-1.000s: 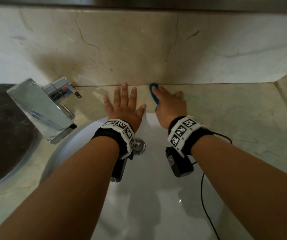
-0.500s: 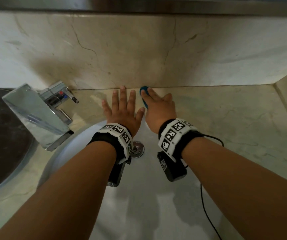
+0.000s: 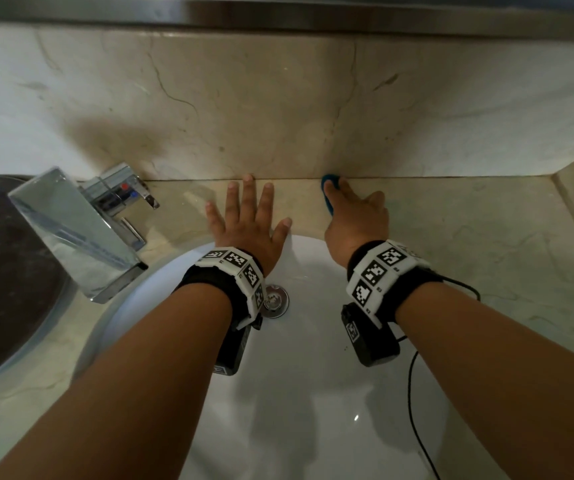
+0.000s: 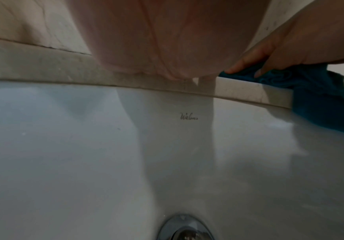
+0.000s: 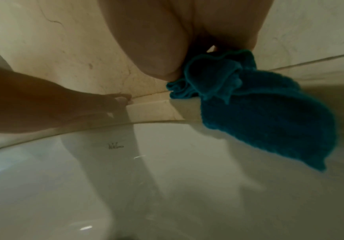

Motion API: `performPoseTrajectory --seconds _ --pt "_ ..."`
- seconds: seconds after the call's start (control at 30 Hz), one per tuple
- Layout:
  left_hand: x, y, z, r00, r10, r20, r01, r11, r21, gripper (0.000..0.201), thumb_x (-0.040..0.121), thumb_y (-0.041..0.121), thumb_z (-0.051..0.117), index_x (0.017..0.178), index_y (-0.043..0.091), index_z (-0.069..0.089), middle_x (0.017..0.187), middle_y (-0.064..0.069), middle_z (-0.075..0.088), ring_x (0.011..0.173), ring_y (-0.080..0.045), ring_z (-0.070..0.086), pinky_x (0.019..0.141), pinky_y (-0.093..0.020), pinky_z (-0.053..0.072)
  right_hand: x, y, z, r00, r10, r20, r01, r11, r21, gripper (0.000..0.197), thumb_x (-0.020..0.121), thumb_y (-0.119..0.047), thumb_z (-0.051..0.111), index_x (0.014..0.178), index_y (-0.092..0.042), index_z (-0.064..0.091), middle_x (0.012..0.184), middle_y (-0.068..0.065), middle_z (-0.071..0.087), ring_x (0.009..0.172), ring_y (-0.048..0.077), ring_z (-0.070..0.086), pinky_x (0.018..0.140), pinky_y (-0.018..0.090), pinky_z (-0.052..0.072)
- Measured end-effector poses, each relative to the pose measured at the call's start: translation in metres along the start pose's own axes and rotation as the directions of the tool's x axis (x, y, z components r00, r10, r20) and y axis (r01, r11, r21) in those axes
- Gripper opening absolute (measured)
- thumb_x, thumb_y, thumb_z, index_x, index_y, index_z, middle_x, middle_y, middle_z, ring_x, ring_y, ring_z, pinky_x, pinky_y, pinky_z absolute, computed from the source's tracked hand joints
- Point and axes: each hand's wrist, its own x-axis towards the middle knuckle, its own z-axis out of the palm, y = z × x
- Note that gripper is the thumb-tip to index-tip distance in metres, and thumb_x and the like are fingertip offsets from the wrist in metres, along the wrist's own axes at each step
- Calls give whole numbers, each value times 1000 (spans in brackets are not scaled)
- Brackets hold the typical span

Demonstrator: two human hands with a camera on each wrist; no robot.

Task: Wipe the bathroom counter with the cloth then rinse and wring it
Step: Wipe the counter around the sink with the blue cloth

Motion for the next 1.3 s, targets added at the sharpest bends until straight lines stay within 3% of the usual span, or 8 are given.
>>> performPoseTrajectory --seconds 0.37,1.13,1.3 --pt "0 0 0 1000 -5 0 5 1000 10 66 93 57 5 145 27 -22 154 -2 -28 142 -25 -22 111 -55 -12 -1 4 2 1000 -25 -19 25 1000 15 70 91 -10 36 149 -32 3 158 -12 4 117 30 33 98 34 34" --pt "-1 0 0 1000 -7 3 7 1000 1 66 93 57 5 145 28 -22 154 -2 -28 142 -25 -23 111 -55 -13 -6 -1 -1 1000 -20 -21 21 998 61 72 89 -8 36 149 -32 6 158 -11 5 118 30 32 102 37 33" --pt "-2 0 -1 1000 -13 17 13 1000 21 65 93 56 6 144 28 -24 154 -1 -28 142 -25 -23 112 -56 -11 -7 -33 -1 965 -263 6 262 963 55 63 95 -18 34 148 -37 7 157 -16 1 124 29 27 101 37 29"
